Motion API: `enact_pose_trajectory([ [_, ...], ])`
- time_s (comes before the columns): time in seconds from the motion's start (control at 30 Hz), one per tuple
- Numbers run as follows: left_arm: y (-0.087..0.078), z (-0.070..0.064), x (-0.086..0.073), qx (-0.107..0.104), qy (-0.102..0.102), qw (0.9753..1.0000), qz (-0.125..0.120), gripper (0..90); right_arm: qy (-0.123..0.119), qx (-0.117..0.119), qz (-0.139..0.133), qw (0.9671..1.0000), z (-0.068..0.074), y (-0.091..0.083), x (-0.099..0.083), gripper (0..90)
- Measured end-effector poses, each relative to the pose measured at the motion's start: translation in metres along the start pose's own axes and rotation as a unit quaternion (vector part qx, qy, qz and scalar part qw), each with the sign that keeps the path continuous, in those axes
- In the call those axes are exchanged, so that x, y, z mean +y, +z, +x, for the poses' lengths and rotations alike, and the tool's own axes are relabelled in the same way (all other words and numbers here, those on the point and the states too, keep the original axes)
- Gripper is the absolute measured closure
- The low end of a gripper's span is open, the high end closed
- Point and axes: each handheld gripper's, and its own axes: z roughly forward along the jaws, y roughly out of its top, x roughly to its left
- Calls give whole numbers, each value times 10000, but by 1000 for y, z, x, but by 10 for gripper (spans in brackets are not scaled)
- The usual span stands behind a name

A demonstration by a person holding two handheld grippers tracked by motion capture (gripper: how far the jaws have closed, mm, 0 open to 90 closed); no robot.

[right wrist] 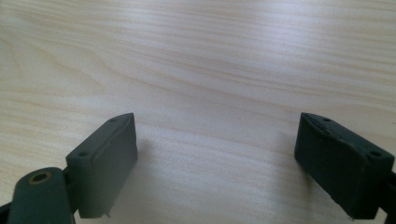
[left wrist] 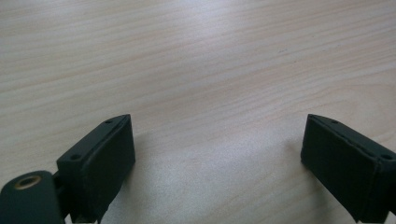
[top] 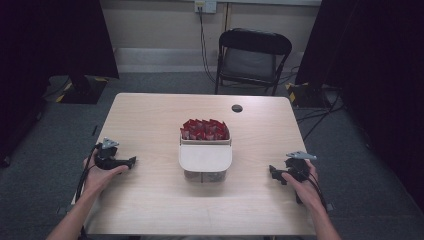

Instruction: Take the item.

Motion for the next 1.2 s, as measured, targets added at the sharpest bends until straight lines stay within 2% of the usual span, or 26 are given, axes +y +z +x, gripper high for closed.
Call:
enact_pose_trajectory([
  [0.07,0,0,0,12,-10,10000,-11,118,0,0,0,10000,0,0,0,125],
  [0.13,0,-1,0,19,-4,10000,-40,169,0,-1,0,10000,0,0,0,125],
  [0.3,0,-3,1,-49,-70,9999,-64,165,0,0,-1,10000,0,0,0,125],
  [0.4,-1,-4,2,-144,-211,9996,-84,171,0,0,0,10000,0,0,0,125],
  [0.67,-6,-7,6,-174,-297,9991,-255,172,1,0,0,10000,0,0,0,125],
  [0.83,-8,-9,8,-210,-282,9988,-352,167,1,0,0,10000,0,0,0,125],
  [1.03,-15,-17,13,-268,-222,9976,-602,169,1,0,0,10000,0,0,0,125],
  [1.2,-18,-25,16,-371,-133,9972,-628,177,2,1,-1,10000,0,0,0,125],
])
